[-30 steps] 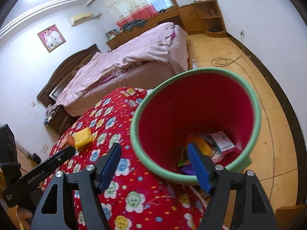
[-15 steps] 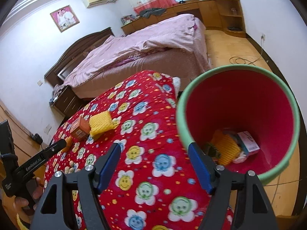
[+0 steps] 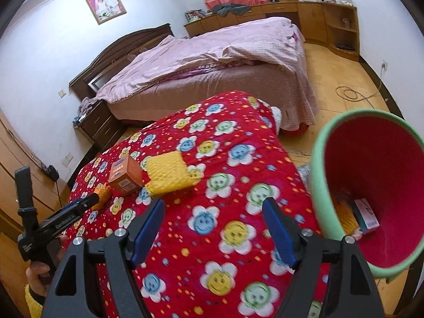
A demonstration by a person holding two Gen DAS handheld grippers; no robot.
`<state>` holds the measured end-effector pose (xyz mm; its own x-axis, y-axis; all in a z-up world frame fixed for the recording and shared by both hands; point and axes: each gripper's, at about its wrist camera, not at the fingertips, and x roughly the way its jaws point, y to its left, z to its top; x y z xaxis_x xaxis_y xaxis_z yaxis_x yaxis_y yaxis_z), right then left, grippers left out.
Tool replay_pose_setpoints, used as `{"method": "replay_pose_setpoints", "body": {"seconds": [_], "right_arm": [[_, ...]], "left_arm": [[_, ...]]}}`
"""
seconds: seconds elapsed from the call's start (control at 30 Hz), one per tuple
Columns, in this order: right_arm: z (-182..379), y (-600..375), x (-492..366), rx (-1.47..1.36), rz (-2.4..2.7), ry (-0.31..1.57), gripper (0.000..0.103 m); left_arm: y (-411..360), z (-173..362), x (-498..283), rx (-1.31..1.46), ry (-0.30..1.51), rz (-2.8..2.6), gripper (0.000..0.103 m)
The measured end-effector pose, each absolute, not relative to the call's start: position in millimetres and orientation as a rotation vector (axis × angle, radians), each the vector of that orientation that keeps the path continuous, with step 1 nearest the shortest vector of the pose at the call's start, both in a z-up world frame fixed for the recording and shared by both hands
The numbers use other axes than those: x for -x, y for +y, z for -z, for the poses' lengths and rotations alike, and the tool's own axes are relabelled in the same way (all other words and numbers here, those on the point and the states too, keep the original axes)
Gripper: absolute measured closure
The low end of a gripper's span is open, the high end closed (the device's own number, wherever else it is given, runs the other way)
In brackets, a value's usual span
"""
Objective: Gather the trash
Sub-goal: 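Grasp the yellow foam net with the right tool while the left tool reaches the orange net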
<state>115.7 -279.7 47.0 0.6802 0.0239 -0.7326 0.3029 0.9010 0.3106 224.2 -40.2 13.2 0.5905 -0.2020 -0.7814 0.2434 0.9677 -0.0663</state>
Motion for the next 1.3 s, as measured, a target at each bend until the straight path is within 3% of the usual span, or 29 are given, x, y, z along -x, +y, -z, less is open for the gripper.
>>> {"method": "replay_pose_setpoints", "body": {"seconds": [0.17, 0.67, 0.77, 0.93, 1.1, 1.3], "right_arm": [[-44.6, -267.7, -144.0, -0.403, 0.131, 0.824, 0.019], [-7.4, -241.1, -219.5, -0.34, 0.073, 0.915, 0.019], [0.4, -235.4, -228.2, -0.321, 0.07, 0.929, 0.019], [6.1, -234.8, -230.3, -0.336, 0.073, 0.924, 0.044], [2.3, -234.7, -224.6, -0.342, 0.058, 0.898, 0.059], [-8.2, -237.6, -209.6, -0.345, 0.064, 0.869, 0.066]], "left_arm": [[-30.5, 0.6, -240.3, -0.016, 0.918, 0.224, 0.04], [-29.2, 17.1, -249.7, 0.064, 0.919, 0.271, 0.038], [-27.6, 16.7, -250.1, 0.074, 0.918, 0.275, 0.042], [-27.0, 15.3, -247.5, 0.093, 0.919, 0.308, 0.06], [-28.2, 13.0, -243.3, 0.09, 0.911, 0.318, 0.063], [-24.2, -1.2, -234.5, 0.111, 0.885, 0.323, 0.064]]}}
